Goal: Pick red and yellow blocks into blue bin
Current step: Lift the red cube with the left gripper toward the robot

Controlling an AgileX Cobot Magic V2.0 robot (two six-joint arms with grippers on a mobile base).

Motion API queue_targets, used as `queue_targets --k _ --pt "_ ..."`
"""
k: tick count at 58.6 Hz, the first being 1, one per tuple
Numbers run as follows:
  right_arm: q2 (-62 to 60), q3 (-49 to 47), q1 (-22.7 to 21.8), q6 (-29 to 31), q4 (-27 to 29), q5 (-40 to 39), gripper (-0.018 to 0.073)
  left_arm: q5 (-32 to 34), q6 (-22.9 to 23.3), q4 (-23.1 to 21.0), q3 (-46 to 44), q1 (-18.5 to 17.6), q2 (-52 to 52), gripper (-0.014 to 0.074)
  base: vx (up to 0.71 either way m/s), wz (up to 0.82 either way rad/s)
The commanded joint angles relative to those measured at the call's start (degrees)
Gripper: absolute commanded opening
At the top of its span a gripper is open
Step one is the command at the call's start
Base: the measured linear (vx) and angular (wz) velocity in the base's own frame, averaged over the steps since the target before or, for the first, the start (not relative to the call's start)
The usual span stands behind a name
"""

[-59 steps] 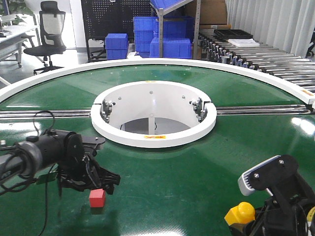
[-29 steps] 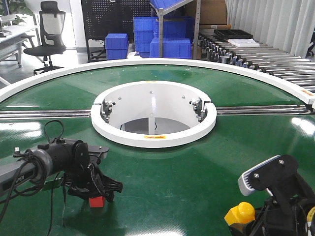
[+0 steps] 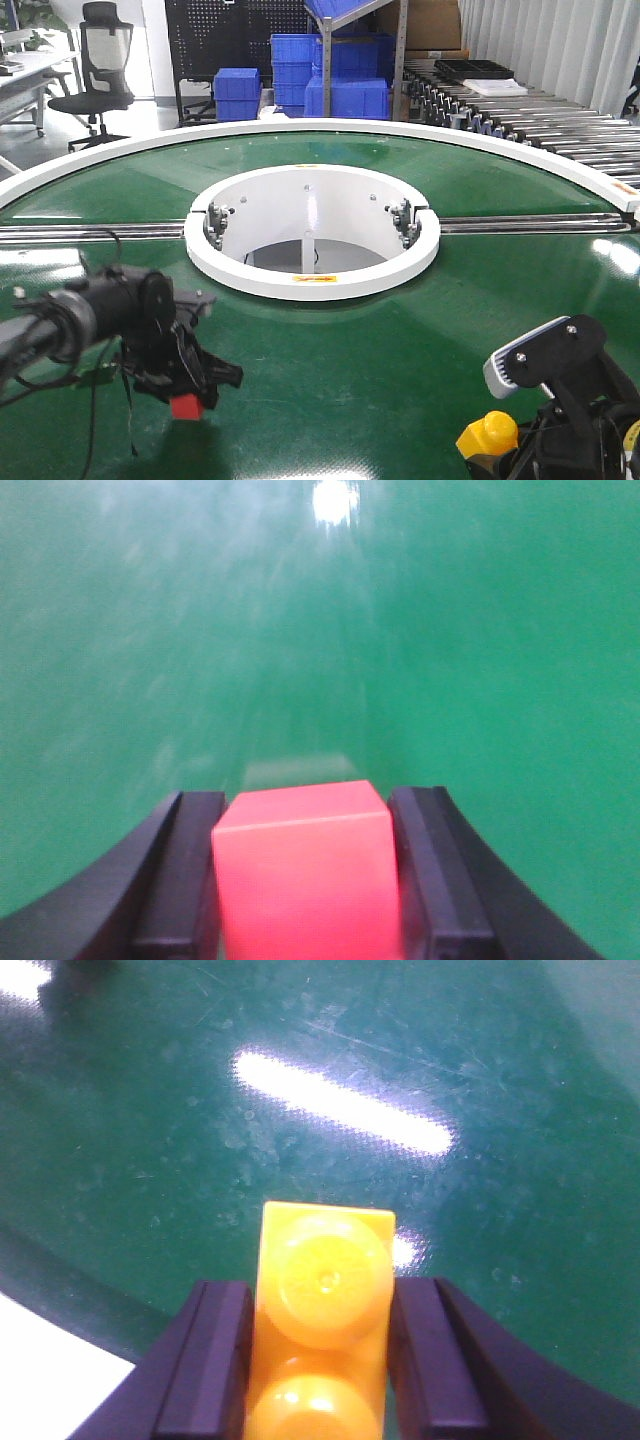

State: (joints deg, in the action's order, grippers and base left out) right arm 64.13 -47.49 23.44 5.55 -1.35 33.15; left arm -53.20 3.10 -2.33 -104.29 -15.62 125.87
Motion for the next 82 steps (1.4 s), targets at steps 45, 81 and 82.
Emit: queue_targets --k 45,81,82 --pt "-1.37 -1.64 0.05 0.35 -0.59 -3.47 0.0192 9.93 -5.36 -1.38 32.29 -6.55 -56.45 0.0333 0.0 0.0" --pt "-1.37 -1.64 0.05 0.35 -0.59 -3.47 0.0192 11.86 -6.12 -1.39 58.65 -6.5 -87.62 0.0333 0.0 0.0" --pt "-1.37 -1.64 0.05 0.35 -0.59 -3.47 0.0192 12.0 -6.12 -1.39 58.94 -6.5 -88.24 0.0333 0.0 0.0"
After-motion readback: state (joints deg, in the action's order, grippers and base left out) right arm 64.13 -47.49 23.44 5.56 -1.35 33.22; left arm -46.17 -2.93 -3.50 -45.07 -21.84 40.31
